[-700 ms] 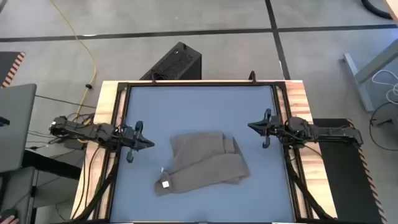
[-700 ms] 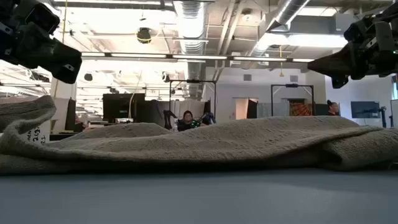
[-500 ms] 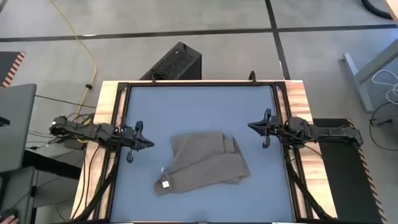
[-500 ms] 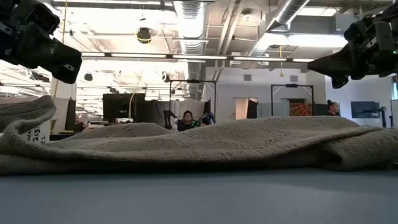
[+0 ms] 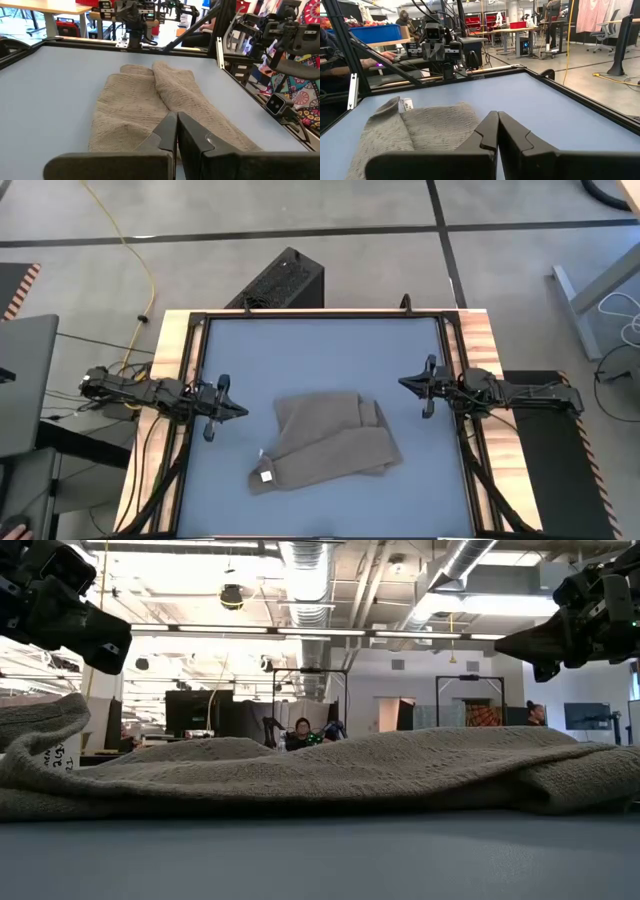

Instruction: Roll towel

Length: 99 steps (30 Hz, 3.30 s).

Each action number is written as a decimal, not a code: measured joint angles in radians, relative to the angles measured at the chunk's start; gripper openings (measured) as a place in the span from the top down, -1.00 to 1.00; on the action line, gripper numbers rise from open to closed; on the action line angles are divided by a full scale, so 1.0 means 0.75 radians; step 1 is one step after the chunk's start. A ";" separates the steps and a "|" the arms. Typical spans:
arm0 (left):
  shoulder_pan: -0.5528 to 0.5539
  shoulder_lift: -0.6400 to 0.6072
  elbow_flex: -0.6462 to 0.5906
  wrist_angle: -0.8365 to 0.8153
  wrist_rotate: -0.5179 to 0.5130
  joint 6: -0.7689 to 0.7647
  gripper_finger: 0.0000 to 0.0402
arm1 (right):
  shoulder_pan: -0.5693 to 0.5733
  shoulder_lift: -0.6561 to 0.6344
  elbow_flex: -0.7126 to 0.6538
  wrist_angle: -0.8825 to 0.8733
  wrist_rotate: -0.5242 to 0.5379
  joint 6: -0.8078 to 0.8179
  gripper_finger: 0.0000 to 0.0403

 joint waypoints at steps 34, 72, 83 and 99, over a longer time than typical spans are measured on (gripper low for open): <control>0.000 0.000 0.000 0.000 0.000 0.000 1.00 | 0.000 0.000 0.000 0.000 0.000 0.000 0.84; 0.001 0.000 0.000 0.030 -0.127 -0.226 1.00 | 0.000 0.000 0.000 0.001 0.000 -0.008 0.84; -0.001 0.194 -0.061 0.420 0.009 -0.367 1.00 | -0.004 0.001 0.000 0.224 0.017 -0.140 0.84; -0.261 1.326 0.449 0.363 0.149 -0.010 0.98 | 0.212 0.526 0.287 0.232 -0.098 0.207 0.83</control>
